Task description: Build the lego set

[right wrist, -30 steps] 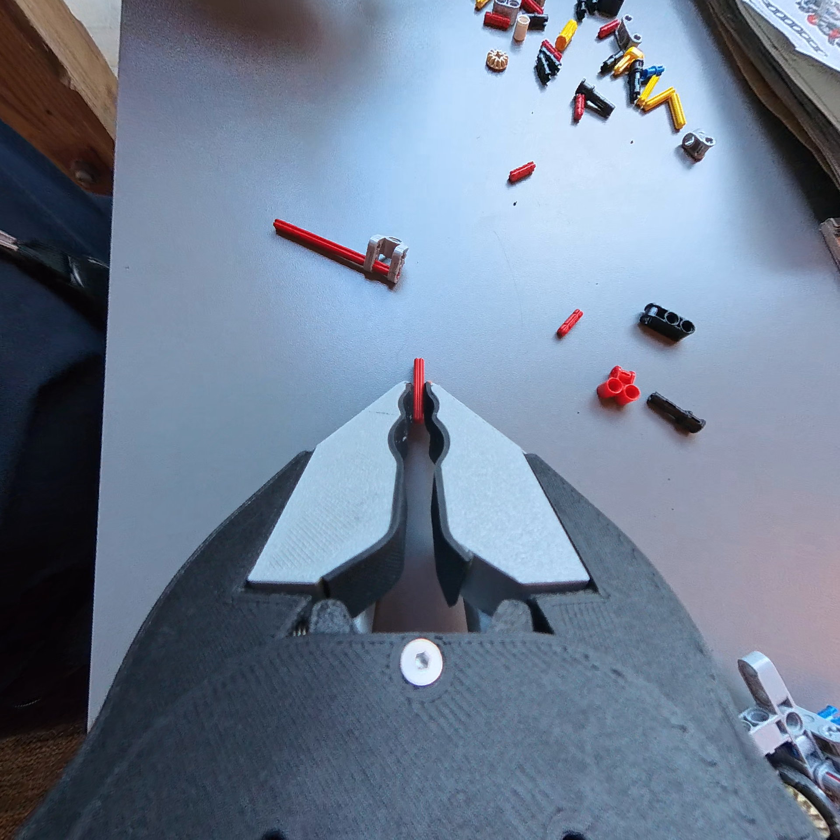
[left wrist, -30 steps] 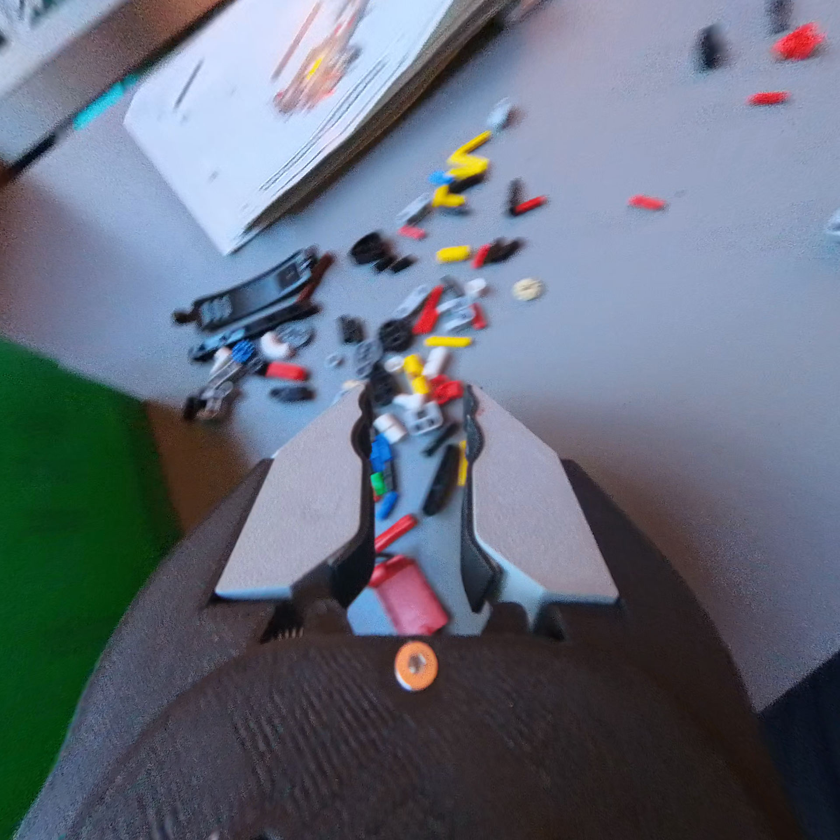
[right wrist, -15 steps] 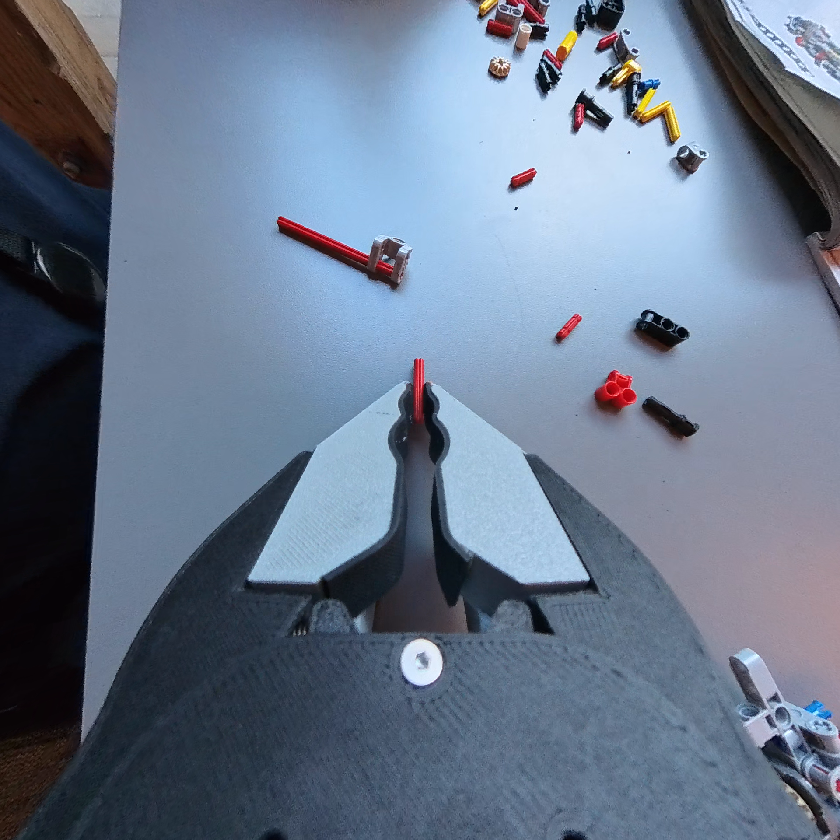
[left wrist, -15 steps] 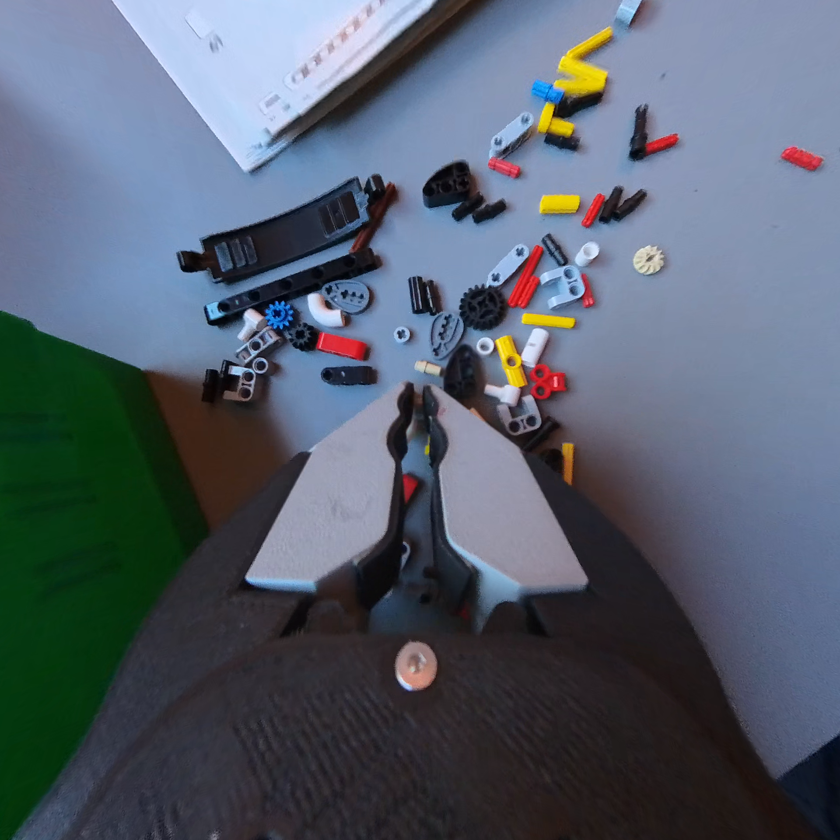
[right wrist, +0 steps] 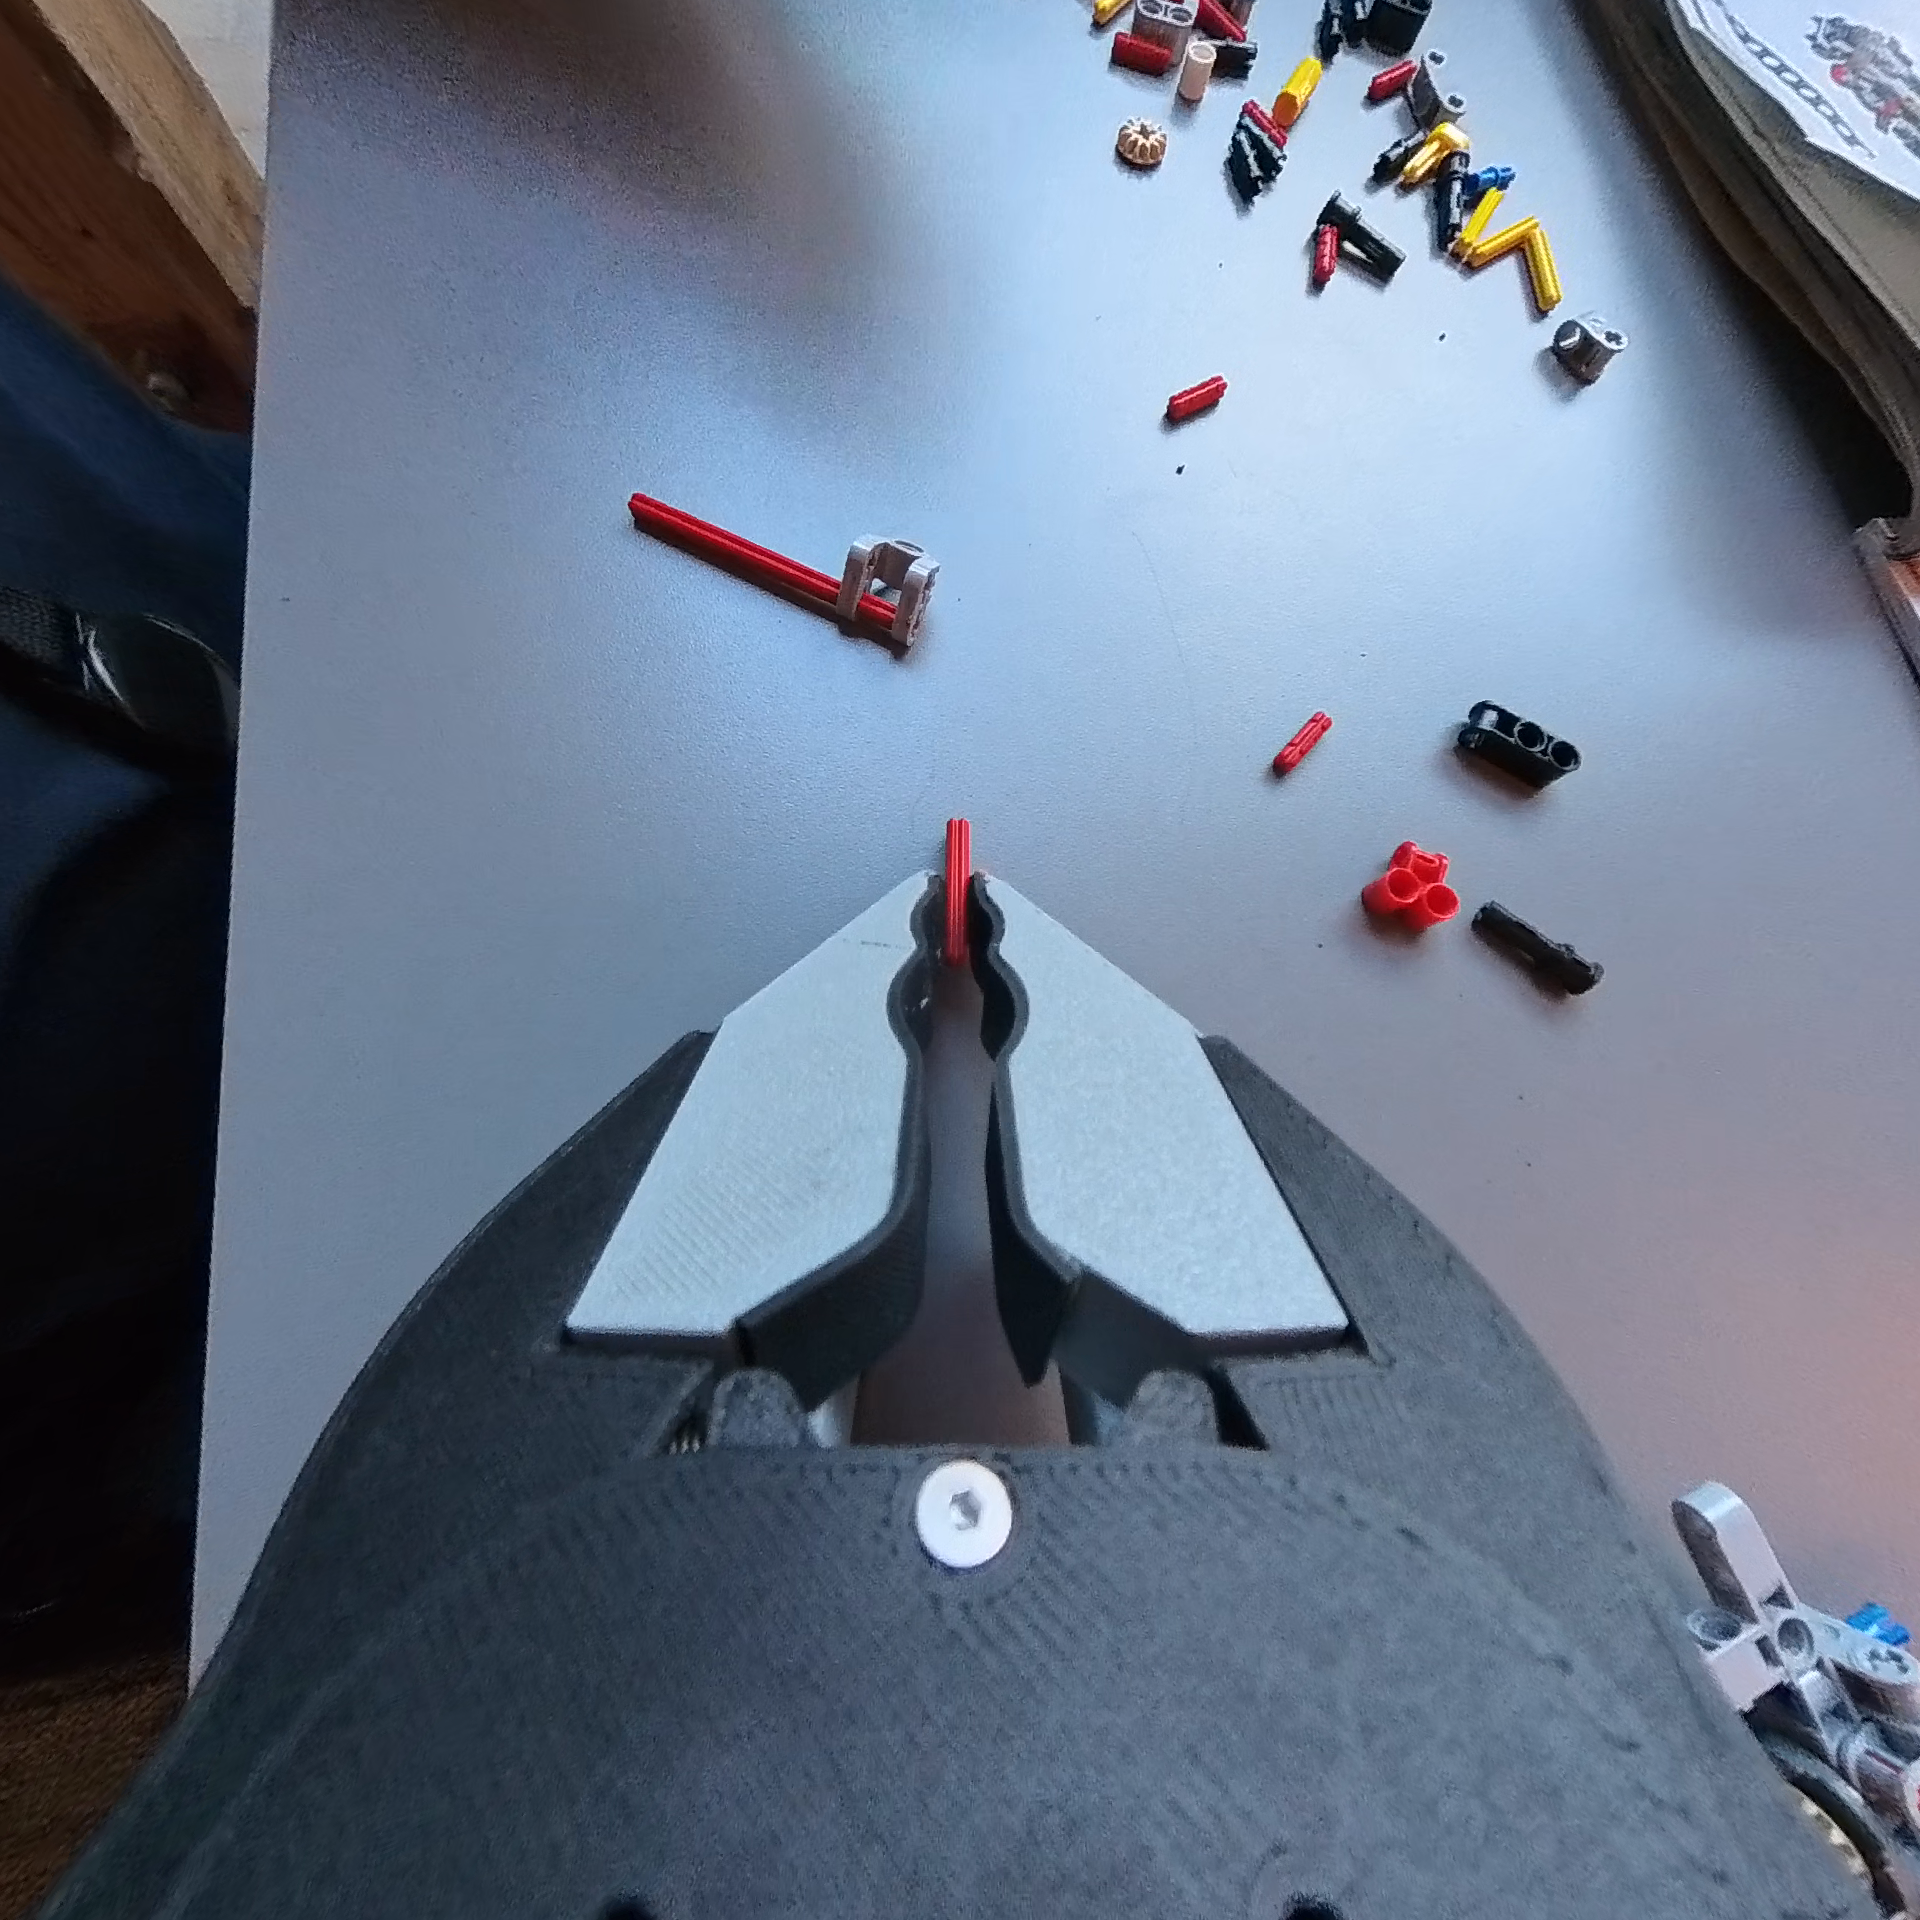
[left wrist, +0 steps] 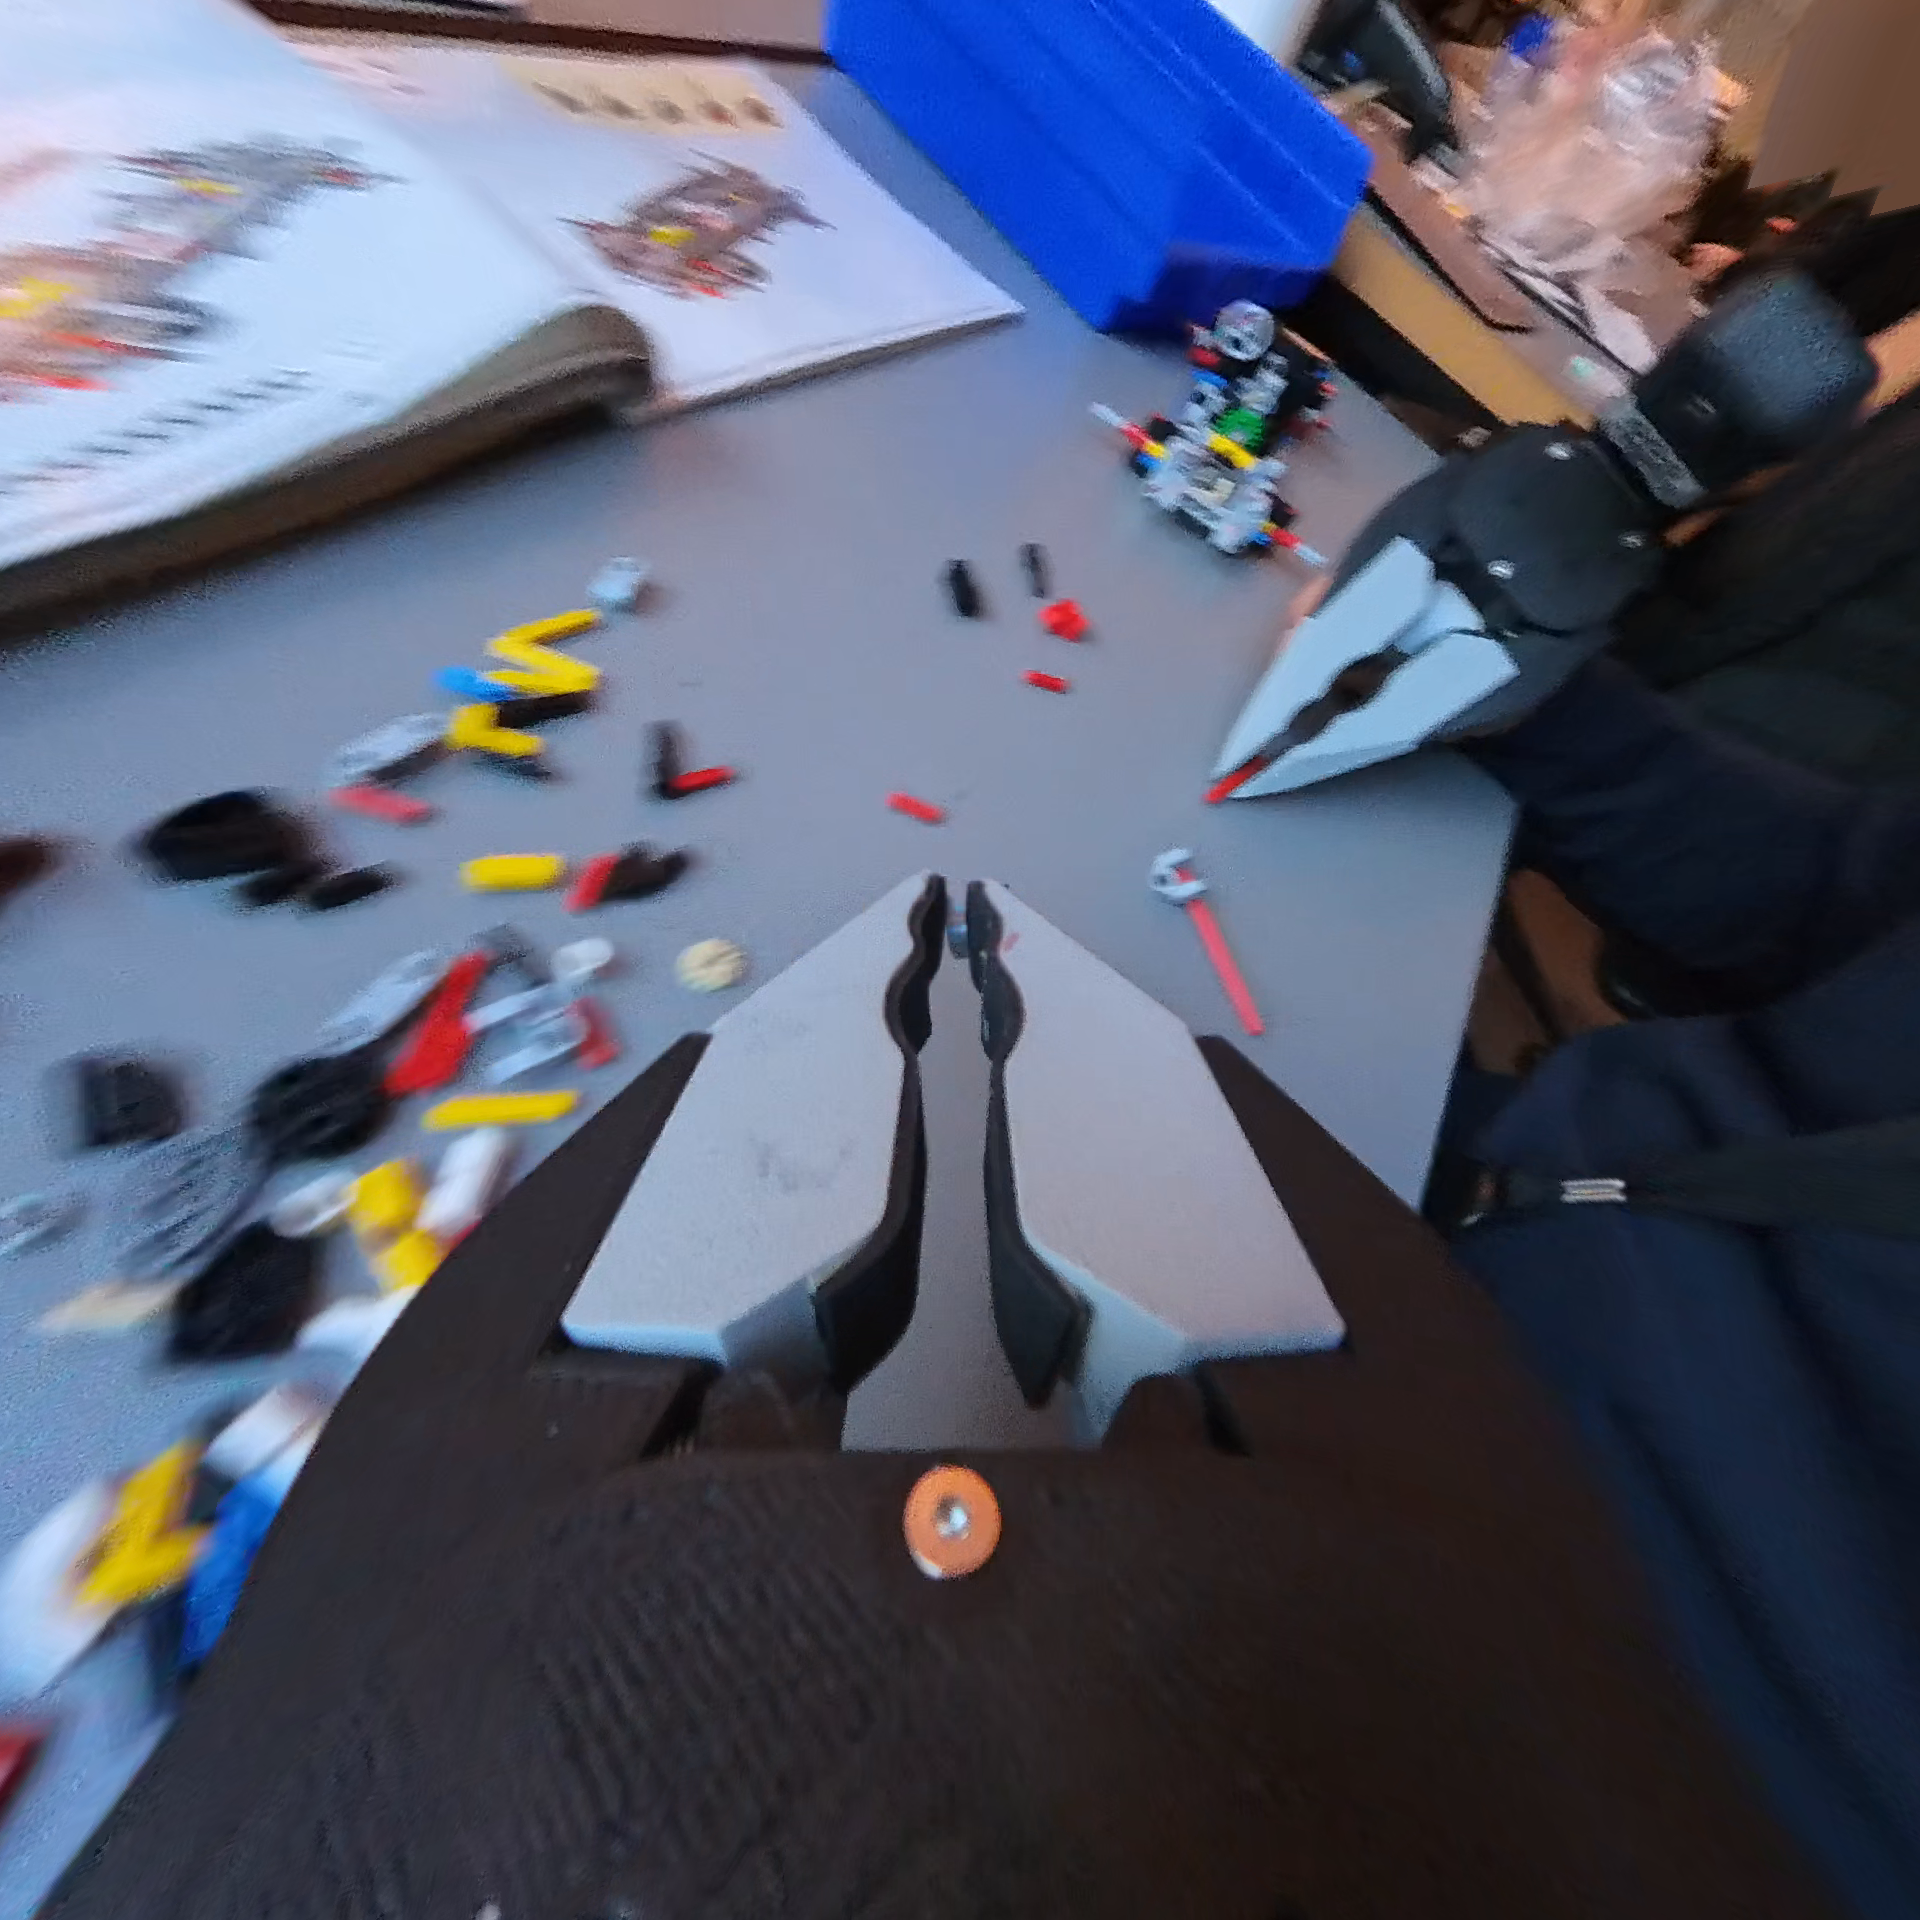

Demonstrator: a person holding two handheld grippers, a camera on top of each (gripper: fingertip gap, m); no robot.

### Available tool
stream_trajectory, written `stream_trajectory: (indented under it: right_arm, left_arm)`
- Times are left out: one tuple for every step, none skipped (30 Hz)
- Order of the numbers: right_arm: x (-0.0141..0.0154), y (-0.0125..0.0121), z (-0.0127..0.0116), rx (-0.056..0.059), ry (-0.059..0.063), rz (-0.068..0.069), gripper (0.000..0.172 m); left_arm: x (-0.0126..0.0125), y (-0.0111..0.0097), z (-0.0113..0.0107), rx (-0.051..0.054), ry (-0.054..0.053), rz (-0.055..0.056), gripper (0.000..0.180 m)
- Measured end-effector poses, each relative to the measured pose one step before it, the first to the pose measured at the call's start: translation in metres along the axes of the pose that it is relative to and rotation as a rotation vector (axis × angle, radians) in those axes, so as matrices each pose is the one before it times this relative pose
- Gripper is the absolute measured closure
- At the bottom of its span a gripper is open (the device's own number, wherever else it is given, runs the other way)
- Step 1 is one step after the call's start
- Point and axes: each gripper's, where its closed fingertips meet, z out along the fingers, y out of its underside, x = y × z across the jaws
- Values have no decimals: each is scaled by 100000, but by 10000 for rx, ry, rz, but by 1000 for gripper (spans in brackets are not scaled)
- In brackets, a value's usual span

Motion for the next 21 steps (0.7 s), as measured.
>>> stream_trajectory:
  right_arm:
    - [-4,-3,-2,-1,16,-20,171]
    - [1,-16,-19,15,28,-28,171]
    - [-2,-29,-27,21,31,-33,171]
    - [-11,-27,-37,28,25,-41,171]
    - [-39,-24,-20,20,9,-41,171]
    - [-49,0,-13,4,-11,-32,171]
    - [-42,0,-4,-2,-18,-21,171]
    - [-39,9,1,1,-26,-15,171]
    - [-44,-3,6,-6,-28,-16,171]
    - [-53,10,5,-8,-27,-20,171]
    - [-47,8,2,-6,-12,-30,171]
    - [-36,-15,-1,5,5,-42,171]
    - [-17,-17,-9,15,21,-45,171]
    - [-28,-31,-21,26,20,-52,171]
    - [-24,-50,-14,27,15,-43,171]
    - [-4,-7,-1,5,6,-14,171]
    - [-3,11,18,-16,-6,3,170]
    - [1,20,28,-21,-5,1,170]
    - [-4,3,45,-22,-4,-7,170]
    - [-5,18,52,-36,4,-14,170]
    - [-1,-19,37,-7,12,-14,171]
  left_arm:
    - [1447,397,1512,-203,443,143,179]
    - [1214,485,1462,-262,375,162,179]
    - [828,481,1345,-256,203,143,179]
    - [585,554,1190,-272,108,145,179]
    - [323,644,990,-341,5,139,179]
    - [1,586,768,-331,-180,115,179]
    - [-213,470,487,-355,-330,68,179]
    - [-250,208,245,-210,-390,199,175]
    - [-159,-2,78,-22,-358,266,172]
    - [-32,29,37,-23,-272,232,168]
    - [194,212,89,-121,-113,174,164]
    - [338,314,106,-172,8,105,159]
    - [346,89,-10,-8,27,42,157]
    - [302,130,-64,-10,36,15,155]
    - [172,124,-140,0,0,0,153]
    - [97,162,-175,0,-4,-9,153]
    - [12,156,-181,5,-20,-36,152]
    - [-24,133,-183,4,-26,-61,151]
    - [-25,132,-177,-17,-22,-52,150]
    - [-81,100,-193,-19,-61,-17,149]
    - [-93,27,-227,6,-79,29,148]
